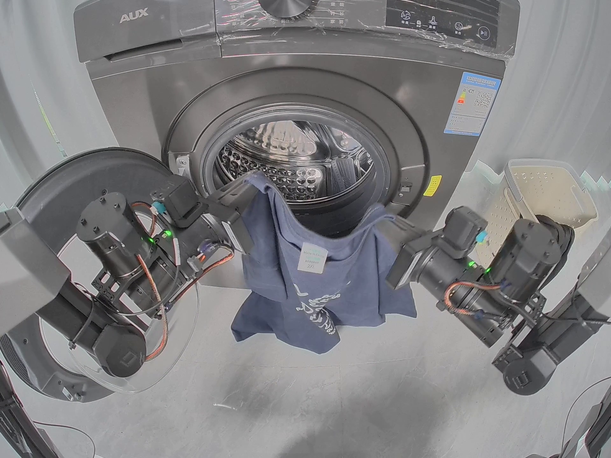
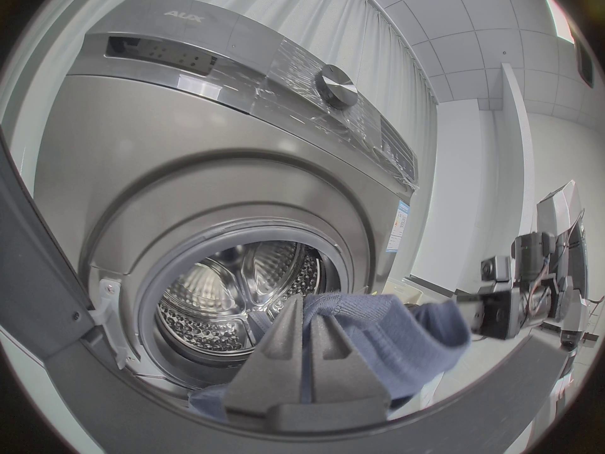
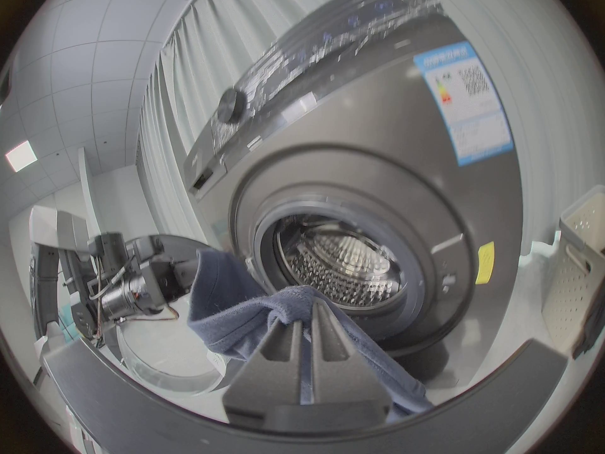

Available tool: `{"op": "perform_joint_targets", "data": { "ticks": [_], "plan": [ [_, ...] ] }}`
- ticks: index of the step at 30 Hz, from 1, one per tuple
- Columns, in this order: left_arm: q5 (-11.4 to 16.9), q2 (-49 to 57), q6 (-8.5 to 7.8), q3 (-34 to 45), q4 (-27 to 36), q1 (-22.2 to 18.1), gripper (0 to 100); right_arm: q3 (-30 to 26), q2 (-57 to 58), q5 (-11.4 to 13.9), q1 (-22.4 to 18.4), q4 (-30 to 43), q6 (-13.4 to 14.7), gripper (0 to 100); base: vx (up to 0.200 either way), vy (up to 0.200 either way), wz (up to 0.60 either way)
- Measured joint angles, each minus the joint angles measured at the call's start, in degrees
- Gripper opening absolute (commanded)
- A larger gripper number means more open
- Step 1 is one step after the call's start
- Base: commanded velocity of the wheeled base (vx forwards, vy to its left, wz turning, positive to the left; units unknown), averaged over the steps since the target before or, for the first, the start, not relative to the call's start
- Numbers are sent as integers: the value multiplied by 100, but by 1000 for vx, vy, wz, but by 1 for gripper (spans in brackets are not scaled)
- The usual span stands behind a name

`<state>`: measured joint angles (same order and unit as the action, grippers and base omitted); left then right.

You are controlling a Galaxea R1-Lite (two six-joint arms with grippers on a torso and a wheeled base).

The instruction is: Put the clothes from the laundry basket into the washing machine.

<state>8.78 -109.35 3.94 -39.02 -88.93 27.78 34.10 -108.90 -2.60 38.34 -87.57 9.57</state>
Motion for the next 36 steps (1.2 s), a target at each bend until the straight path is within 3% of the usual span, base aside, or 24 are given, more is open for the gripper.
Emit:
{"op": "perform_joint_targets", "data": {
  "ticks": [5, 6, 16, 22, 36],
  "plan": [
    [0, -63, 9, -105, 0, 146, 0, -20, -467, -63, 247, -29, 57, 0, 0, 0, 0],
    [-2, -68, 9, -144, 0, 162, 0, -20, -560, -68, 291, -35, 66, 100, 0, 0, 0],
    [-9, 56, 33, -354, -2, 293, 0, -566, -1175, -51, 866, -56, 121, 100, 0, 0, 0],
    [-5, 180, 30, -364, -2, 446, 0, -684, -1523, -40, 846, -49, 113, 100, 0, 0, 0],
    [20, 631, 51, -171, -5, 873, 0, 717, -2272, -66, 462, -35, 68, 100, 0, 0, 0]
  ]
}}
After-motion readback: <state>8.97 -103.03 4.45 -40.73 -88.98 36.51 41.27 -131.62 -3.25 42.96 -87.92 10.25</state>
